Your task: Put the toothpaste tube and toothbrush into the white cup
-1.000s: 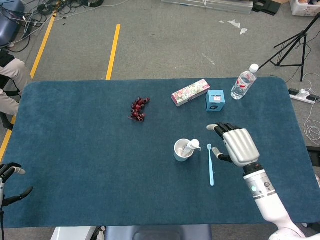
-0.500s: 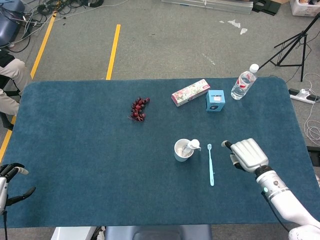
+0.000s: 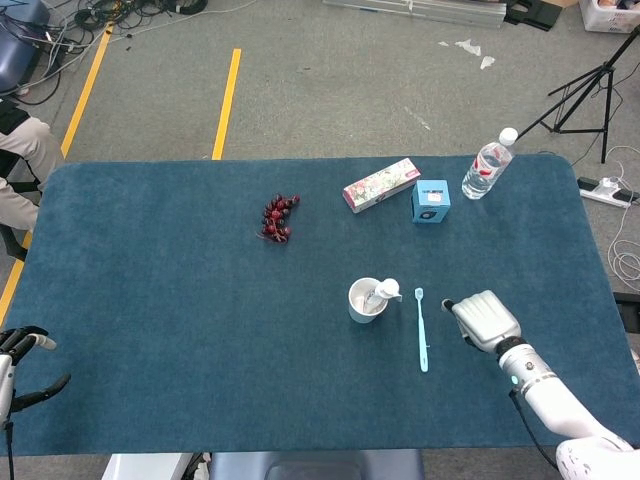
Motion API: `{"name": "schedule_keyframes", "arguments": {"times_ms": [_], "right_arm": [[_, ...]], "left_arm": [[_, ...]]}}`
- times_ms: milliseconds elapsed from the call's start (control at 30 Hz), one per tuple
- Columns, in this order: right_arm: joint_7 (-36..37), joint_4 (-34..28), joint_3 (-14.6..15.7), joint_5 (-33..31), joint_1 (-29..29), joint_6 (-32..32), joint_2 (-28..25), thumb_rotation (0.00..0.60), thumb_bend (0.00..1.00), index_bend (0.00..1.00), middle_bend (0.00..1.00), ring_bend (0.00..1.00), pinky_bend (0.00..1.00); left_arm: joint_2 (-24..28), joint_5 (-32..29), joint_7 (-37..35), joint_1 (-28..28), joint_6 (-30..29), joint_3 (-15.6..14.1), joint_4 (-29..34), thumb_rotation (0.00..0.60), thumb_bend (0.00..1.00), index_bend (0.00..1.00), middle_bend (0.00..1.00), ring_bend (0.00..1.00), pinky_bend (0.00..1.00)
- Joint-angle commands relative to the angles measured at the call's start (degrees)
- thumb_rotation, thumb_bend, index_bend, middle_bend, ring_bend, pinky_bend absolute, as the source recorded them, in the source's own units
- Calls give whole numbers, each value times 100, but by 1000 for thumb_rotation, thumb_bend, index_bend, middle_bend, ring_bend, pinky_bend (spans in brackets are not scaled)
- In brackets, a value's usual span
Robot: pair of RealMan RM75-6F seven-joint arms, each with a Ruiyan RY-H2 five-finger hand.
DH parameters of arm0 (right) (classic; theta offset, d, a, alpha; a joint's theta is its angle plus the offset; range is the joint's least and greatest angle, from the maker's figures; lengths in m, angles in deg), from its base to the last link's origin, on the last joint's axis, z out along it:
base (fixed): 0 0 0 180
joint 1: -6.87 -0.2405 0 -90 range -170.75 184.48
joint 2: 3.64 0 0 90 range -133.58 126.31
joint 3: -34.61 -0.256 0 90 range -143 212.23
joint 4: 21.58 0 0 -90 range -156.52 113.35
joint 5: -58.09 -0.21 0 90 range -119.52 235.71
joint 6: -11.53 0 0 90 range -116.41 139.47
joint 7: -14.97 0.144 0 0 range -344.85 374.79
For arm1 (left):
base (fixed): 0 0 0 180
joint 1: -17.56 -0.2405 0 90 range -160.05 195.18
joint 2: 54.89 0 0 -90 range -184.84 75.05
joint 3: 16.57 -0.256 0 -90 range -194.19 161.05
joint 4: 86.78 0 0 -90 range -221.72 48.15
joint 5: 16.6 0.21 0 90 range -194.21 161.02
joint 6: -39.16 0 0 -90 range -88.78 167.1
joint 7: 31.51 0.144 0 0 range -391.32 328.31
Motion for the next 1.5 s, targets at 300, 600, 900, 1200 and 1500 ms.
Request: {"name": "schedule_keyframes", "arguments": {"times_ms": [300,600,900,1200,1500], "right_arm": [[-314,279,154,-98,-133,-92,389,600,827,302,877,905,942],[-416,555,160,-283,-301,-215,772,600,834,302,884,909,943],[-444,717,161,-408,-469,-307,1047,600,835,302,885,909,943],[-327,899,147,-503,-587,-383,1235,600,835,302,885,909,943],[-302,967,205,-594,-661,-382,1281,600,835,302,885,909,943]], "left_arm": [[-3,-6,-4,4,7,0,-5,600,26,468,365,311,375],[9,-16,-54,4,6,6,-15,600,28,468,365,311,375],[23,-11,-84,2,-1,6,-11,600,27,468,365,311,375],[33,24,-105,-25,-45,-13,-8,600,27,468,365,311,375],[46,24,-109,-23,-51,-4,10,600,28,468,365,311,375]]}}
